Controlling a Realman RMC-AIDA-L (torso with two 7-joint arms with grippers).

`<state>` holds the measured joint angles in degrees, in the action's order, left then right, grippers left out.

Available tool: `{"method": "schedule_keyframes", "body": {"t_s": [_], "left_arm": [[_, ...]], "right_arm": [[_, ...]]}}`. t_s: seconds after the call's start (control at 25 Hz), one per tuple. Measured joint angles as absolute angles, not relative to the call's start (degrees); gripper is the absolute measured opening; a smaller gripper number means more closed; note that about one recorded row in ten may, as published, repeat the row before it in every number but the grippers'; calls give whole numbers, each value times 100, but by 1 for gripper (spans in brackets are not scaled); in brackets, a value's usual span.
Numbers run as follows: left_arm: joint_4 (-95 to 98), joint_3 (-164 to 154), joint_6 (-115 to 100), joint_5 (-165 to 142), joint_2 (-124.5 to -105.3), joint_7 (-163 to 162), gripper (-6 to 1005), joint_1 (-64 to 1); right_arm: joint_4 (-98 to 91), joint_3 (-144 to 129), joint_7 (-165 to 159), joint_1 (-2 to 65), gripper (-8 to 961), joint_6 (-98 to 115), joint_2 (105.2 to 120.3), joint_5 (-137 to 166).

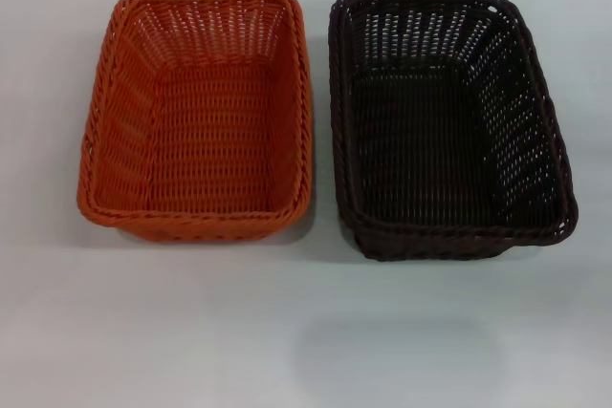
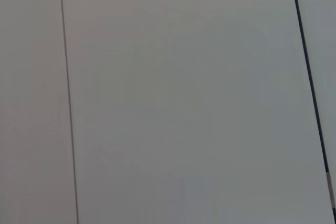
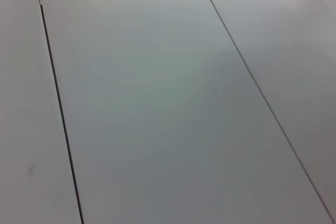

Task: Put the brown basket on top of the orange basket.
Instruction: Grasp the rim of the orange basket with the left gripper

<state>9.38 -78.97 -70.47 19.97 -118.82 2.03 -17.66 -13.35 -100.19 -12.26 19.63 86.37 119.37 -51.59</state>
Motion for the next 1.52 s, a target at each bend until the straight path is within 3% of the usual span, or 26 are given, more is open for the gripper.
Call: {"method": "schedule_keyframes", "body": {"t_s": [1.08,1.28,1.52], "left_arm": [[1110,-8629,-7005,1978,-11849,-350,798,-1806],[2276,-8794,-5428,1794,-11671,-520,797,-1630],[4169,-8545,-3307,1672,-11754,791,797,-1317]], "right_arm": [[-1359,-10130,-1455,1738,826,8712,11958,-5152],[-1351,-10256,-1468,1730,826,8762,11953,-5150],[-1340,-10388,-1566,1720,826,8763,11953,-5149]]}}
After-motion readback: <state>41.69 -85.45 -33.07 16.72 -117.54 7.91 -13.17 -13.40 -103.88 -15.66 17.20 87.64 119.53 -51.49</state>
